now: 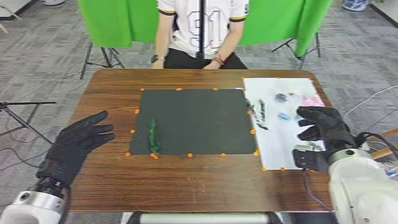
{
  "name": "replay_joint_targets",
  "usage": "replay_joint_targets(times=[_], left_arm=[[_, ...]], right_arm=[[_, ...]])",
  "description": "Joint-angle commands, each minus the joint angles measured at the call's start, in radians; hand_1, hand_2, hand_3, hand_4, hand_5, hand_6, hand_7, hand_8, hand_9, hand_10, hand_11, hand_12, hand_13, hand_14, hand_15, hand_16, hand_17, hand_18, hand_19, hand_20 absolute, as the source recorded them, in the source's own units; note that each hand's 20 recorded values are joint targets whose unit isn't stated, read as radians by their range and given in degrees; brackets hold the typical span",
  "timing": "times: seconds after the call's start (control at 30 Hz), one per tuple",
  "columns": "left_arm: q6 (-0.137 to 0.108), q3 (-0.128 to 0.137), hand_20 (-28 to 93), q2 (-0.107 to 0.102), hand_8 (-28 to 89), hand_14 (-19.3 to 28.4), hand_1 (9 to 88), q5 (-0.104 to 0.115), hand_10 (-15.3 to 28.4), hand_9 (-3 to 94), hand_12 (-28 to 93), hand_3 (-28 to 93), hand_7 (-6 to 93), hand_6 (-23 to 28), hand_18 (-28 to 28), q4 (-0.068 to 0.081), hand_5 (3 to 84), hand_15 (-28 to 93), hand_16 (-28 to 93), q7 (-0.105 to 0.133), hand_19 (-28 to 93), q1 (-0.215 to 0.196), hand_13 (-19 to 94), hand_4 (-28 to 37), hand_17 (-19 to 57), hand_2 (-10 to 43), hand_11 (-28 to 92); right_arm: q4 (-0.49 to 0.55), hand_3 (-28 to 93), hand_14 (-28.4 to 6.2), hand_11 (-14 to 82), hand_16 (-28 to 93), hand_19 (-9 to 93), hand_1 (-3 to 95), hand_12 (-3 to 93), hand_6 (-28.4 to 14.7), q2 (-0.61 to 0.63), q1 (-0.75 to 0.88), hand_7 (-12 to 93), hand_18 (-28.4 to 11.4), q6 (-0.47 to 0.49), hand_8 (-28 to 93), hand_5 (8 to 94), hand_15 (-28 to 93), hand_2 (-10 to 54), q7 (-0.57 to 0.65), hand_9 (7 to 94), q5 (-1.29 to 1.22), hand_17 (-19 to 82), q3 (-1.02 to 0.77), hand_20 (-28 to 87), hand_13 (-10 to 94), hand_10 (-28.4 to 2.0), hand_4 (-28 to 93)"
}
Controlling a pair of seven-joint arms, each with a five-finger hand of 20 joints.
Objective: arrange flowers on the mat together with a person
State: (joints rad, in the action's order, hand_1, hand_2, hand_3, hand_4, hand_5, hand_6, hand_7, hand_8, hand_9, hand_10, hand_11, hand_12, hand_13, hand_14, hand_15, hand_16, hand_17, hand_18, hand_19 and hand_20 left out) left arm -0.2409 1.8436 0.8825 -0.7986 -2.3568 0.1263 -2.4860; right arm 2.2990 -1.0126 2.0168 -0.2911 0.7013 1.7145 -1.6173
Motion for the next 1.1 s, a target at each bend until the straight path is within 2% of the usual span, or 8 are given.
replay_joint_targets(times=[0.03,0.2,0.23,0.43,0.6,0.77,0.87,1.1], left_arm=[[-0.005,0.008,7,0.001,-10,27.8,22.1,0.002,21.6,33.8,10,77,14.4,10.0,25.6,-0.001,36.6,64,-13,-0.004,62,-0.025,24,-28.3,-7.5,7.4,35],[-0.008,0.008,7,0.001,-10,27.8,22.1,0.000,21.6,33.8,10,77,14.3,10.1,25.6,-0.003,36.6,64,-13,-0.002,62,-0.021,24,-28.3,-7.5,7.4,36],[-0.005,0.005,7,-0.001,-10,27.8,22.1,0.001,21.6,33.8,10,77,14.3,10.1,25.6,0.001,36.6,64,-13,-0.005,62,-0.010,24,-28.3,-7.5,7.4,36],[0.001,0.009,7,0.005,-10,27.8,22.1,0.002,21.6,33.8,10,77,14.3,10.1,25.6,0.001,36.6,64,-13,-0.006,62,-0.014,24,-28.3,-7.5,7.5,36],[-0.009,0.007,7,-0.002,-10,27.8,22.1,0.005,21.6,33.8,10,77,14.4,10.1,25.6,-0.002,36.6,64,-13,0.011,62,-0.027,24,-28.3,-7.5,7.4,36],[-0.006,0.006,7,0.000,-10,27.8,22.1,0.002,21.6,33.8,10,77,14.3,10.1,25.6,0.001,36.6,64,-13,0.004,62,-0.011,24,-28.3,-7.5,7.4,35],[-0.015,0.004,7,-0.004,-10,27.8,22.1,0.005,21.7,33.8,10,77,14.4,10.0,25.5,-0.002,36.6,64,-13,0.015,62,-0.020,24,-28.3,-7.5,7.3,35],[-0.011,0.006,7,0.005,-10,27.8,22.1,0.008,21.6,33.9,10,77,14.4,10.1,25.5,-0.001,36.6,64,-13,0.012,62,-0.020,24,-28.3,-7.6,7.4,35]], right_arm=[[0.013,70,-18.6,25.2,8,92,30.3,15.7,-6.7,0.075,0.068,12,-25.7,0.017,-9,49.7,68,0.0,0.176,54.4,0.313,34,0.013,-11,58,-23.1,-20],[0.005,67,-18.3,27.5,9,93,31.9,16.6,-8.4,0.094,0.077,11,-26.5,0.088,-9,51.4,69,-1.4,0.307,57.8,0.464,40,0.028,-11,63,-24.3,-19],[0.001,66,-18.1,27.7,9,93,32.1,16.7,-8.6,0.101,0.077,10,-26.6,0.102,-9,51.7,68,-1.5,0.336,58.4,0.492,40,0.032,-11,64,-24.5,-19],[-0.042,64,-17.6,28.0,10,93,34.2,17.1,-9.0,0.097,0.050,9,-26.5,0.213,-9,52.3,68,-3.1,0.417,61.0,0.544,43,0.034,-9,67,-25.3,-18],[-0.087,62,-17.1,27.6,11,93,36.9,17.3,-7.2,0.111,0.019,9,-25.2,0.289,-9,52.8,67,-4.8,0.437,62.1,0.534,46,0.034,-9,69,-25.3,-17],[-0.131,62,-16.6,27.2,11,93,38.5,17.4,-6.6,0.118,-0.018,9,-24.3,0.353,-9,53.7,67,-6.0,0.453,62.8,0.507,47,0.034,-10,69,-25.2,-17],[-0.156,62,-16.4,26.9,11,93,38.9,17.3,-6.2,0.122,-0.033,9,-23.9,0.374,-8,54.4,67,-6.2,0.450,63.8,0.494,48,0.035,-11,70,-25.0,-17],[-0.210,61,-14.9,27.8,12,93,41.6,17.8,-4.9,0.123,-0.077,9,-22.8,0.440,-9,58.3,66,-7.2,0.441,67.1,0.443,49,0.049,-11,72,-23.0,-17]])
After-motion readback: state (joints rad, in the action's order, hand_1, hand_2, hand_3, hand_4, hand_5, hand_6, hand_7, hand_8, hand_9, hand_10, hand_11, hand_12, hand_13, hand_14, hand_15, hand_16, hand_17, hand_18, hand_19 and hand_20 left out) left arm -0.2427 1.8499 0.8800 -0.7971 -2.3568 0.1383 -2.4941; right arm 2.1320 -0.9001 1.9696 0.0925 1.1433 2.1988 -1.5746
